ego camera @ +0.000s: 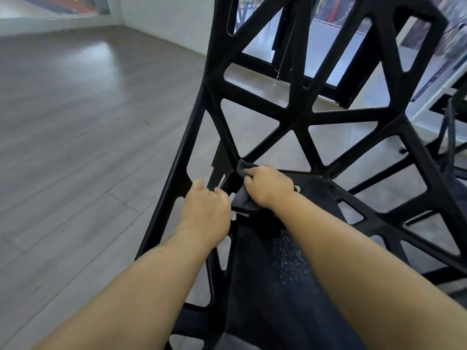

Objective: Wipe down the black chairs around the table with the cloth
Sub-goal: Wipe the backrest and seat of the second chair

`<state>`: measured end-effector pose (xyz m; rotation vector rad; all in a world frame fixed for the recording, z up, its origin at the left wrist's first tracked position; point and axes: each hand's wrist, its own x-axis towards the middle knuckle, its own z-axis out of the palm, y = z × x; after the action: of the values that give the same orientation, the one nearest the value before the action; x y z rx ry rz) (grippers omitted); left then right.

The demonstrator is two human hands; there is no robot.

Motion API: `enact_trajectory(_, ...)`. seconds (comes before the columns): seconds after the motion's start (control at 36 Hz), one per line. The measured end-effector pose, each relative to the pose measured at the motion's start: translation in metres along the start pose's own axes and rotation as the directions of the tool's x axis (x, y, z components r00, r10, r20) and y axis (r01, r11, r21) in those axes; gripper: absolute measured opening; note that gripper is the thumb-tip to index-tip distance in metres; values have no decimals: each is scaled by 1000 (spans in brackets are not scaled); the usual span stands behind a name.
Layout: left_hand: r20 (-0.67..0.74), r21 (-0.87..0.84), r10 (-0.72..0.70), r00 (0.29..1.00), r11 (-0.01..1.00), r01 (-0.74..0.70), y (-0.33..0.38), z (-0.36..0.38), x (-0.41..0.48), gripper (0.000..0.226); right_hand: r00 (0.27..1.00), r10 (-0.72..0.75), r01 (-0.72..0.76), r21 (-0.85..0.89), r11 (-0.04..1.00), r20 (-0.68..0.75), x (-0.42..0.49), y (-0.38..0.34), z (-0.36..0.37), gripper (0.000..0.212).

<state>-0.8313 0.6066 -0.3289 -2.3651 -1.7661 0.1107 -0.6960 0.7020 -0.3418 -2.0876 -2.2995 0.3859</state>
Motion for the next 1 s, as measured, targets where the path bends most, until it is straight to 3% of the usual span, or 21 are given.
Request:
enact_trajectory(0.08,-46,60,-18,999,998,21,-1,-11,-1,13,998,66,-66,-38,997,-1,-6,22,-1,38)
enact_trajectory(0.11,13,52,-24,1000,998,24,1,-10,-1,11,994,105,-105,-67,992,5,-9,36,-1,37)
enact_trajectory(0.19,-20,-33,-43,999,999,42,5,1,2,11,977,214,-209,-210,955,-3,-21,77,-9,44)
enact_trajectory(0.31,-28,12,-60,998,998,60,9,7,5,28,905,410,-418,-59,906,-111,-26,123,-24,37)
enact_trajectory(0.42,-26,-19,-44,999,999,43,14,2,6,52,868,478,-474,62,878,-136,-17,112,-22,36)
enact_trajectory(0.53,-16,66,-79,997,995,80,13,1,6,34,910,402,-385,156,910,-99,-5,59,-8,37)
enact_trajectory(0.61,3,107,-83,997,991,82,13,2,7,14,985,135,-121,136,983,-106,-8,20,3,37)
enact_trajectory(0.67,-42,35,-70,997,997,72,15,13,8,10,994,-67,80,159,984,-85,-13,11,7,35)
enact_trajectory(0.72,-55,-8,-98,994,995,98,14,8,8,8,988,-145,151,131,980,-53,-12,19,5,36)
enact_trajectory(0.83,-45,38,-62,997,997,64,12,6,5,13,995,31,-38,-76,996,-97,-5,74,-7,40)
enact_trajectory(0.92,-32,35,-74,997,997,75,12,5,7,14,947,289,-303,-83,949,-142,-6,124,-19,39)
enact_trajectory(1.0,-24,19,-81,996,997,81,12,6,8,21,915,368,-380,-48,924,-164,-5,138,-21,40)
